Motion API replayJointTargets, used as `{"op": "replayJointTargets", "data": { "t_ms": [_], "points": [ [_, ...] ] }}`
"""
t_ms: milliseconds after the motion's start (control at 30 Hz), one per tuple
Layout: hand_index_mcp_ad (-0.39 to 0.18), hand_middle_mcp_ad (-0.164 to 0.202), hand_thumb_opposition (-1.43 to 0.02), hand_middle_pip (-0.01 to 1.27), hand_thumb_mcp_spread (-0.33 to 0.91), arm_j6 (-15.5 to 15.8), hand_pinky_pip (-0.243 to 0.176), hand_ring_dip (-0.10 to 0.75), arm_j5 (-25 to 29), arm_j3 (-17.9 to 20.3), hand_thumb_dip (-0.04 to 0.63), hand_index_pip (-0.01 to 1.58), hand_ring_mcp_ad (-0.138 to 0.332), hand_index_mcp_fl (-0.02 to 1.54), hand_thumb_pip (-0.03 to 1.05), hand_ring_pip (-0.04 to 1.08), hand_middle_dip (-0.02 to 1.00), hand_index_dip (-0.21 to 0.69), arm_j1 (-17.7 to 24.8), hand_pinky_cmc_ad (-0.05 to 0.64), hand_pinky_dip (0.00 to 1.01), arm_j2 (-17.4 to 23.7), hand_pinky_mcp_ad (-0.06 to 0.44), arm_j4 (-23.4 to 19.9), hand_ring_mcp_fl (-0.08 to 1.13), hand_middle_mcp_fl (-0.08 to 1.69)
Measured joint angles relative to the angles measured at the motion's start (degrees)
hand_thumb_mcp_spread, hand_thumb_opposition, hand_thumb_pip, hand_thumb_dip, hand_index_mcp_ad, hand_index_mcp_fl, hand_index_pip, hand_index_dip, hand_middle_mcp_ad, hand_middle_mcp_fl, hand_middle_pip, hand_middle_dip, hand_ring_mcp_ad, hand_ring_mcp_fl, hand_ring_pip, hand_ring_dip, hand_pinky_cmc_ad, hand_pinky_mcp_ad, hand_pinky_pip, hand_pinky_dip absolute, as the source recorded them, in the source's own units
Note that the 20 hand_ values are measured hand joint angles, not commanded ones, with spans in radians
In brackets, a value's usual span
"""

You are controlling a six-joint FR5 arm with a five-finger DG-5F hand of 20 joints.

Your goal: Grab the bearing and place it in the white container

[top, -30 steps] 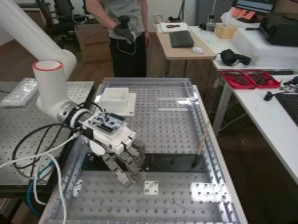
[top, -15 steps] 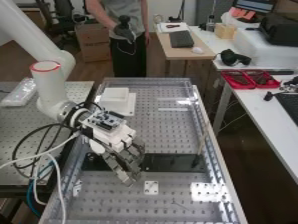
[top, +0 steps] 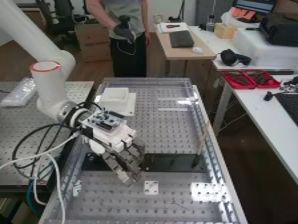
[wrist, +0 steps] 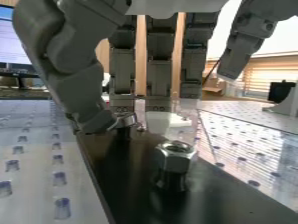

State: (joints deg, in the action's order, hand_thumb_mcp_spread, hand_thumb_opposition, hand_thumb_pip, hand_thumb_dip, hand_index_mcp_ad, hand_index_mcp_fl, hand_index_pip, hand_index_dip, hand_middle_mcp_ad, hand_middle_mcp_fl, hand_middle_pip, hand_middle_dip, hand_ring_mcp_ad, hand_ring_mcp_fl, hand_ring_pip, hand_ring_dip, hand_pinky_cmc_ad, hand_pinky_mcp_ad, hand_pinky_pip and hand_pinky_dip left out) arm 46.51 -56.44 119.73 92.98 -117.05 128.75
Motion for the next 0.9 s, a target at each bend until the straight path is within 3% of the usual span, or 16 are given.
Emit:
{"op": "replayJointTargets", "data": {
  "t_ms": [267,367,900],
  "points": [
    [-0.113,0.04,-0.81,1.06,0.43,-0.33,-0.119,0.394,-0.03,-0.1,0.314,1.33,0.096,0.35,0.73,0.78,0.68,0.0,-0.28,0.365,0.48,0.03,0.284,-0.04,0.1,0.47],
    [-0.113,0.037,-0.86,1.06,0.43,-0.34,-0.106,0.398,-0.17,0.0,0.316,1.33,0.093,0.4,0.68,0.78,0.68,0.0,-0.27,0.365,0.48,0.42,0.286,-0.4,0.12,0.46],
    [-0.113,0.035,-0.87,1.05,0.43,1.35,-0.105,0.407,-1.9,0.37,0.316,1.33,0.08,0.4,0.68,0.77,0.69,0.0,0.11,0.367,0.47,5.46,0.286,-1.11,0.16,0.53]
  ]
}}
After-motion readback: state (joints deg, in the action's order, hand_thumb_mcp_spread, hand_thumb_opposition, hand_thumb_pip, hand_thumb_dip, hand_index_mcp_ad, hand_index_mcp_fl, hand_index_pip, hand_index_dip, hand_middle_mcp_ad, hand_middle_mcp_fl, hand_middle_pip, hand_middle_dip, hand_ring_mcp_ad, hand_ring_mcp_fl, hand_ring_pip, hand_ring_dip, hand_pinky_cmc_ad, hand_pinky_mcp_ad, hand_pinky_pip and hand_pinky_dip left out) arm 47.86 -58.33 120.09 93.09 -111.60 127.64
